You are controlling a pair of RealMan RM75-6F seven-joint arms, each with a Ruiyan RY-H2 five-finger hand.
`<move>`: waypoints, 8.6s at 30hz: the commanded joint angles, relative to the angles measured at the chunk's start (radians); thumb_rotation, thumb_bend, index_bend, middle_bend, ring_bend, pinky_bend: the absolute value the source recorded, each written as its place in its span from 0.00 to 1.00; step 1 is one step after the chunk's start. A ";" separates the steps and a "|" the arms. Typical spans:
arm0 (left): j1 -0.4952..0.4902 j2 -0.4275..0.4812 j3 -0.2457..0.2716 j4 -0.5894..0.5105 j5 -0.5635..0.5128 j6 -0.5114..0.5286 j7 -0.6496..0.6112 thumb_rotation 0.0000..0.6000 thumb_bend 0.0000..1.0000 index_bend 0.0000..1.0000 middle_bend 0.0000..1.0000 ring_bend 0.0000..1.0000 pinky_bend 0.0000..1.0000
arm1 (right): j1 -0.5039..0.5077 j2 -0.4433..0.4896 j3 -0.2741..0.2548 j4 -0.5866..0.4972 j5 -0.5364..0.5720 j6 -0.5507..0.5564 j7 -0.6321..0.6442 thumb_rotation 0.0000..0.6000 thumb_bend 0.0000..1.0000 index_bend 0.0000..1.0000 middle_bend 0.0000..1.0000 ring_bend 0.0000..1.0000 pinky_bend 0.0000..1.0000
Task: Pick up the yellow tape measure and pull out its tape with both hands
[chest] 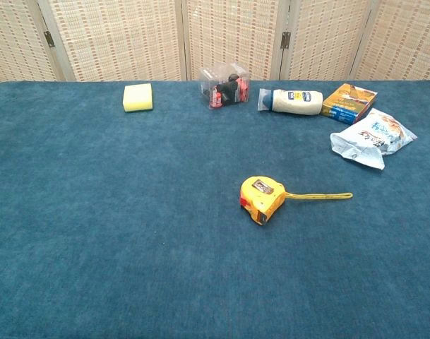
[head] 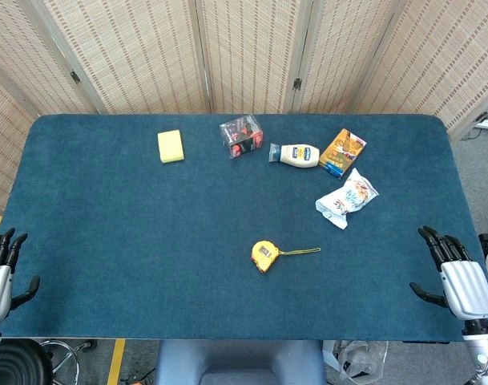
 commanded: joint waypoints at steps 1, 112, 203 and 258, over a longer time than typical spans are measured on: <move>0.000 -0.002 0.001 0.000 -0.001 -0.001 0.001 0.93 0.40 0.13 0.06 0.03 0.02 | 0.000 0.000 -0.001 0.002 0.000 -0.002 0.003 1.00 0.21 0.00 0.09 0.16 0.11; 0.016 0.005 -0.015 0.056 -0.015 0.009 -0.066 0.93 0.40 0.13 0.06 0.03 0.02 | 0.738 -0.606 0.117 0.338 0.308 -0.686 -0.360 1.00 0.21 0.33 0.32 0.31 0.12; -0.638 -0.358 -0.284 -0.208 -0.725 -0.231 0.171 0.92 0.38 0.00 0.00 0.00 0.00 | 1.177 -0.714 0.409 0.349 0.972 -0.677 -0.394 1.00 0.21 0.61 0.53 0.50 0.17; -0.627 -0.338 -0.303 -0.192 -0.779 -0.248 0.116 0.93 0.52 0.27 0.00 0.00 0.00 | 1.182 -0.640 0.370 0.314 1.023 -0.689 -0.416 1.00 0.21 0.61 0.54 0.50 0.18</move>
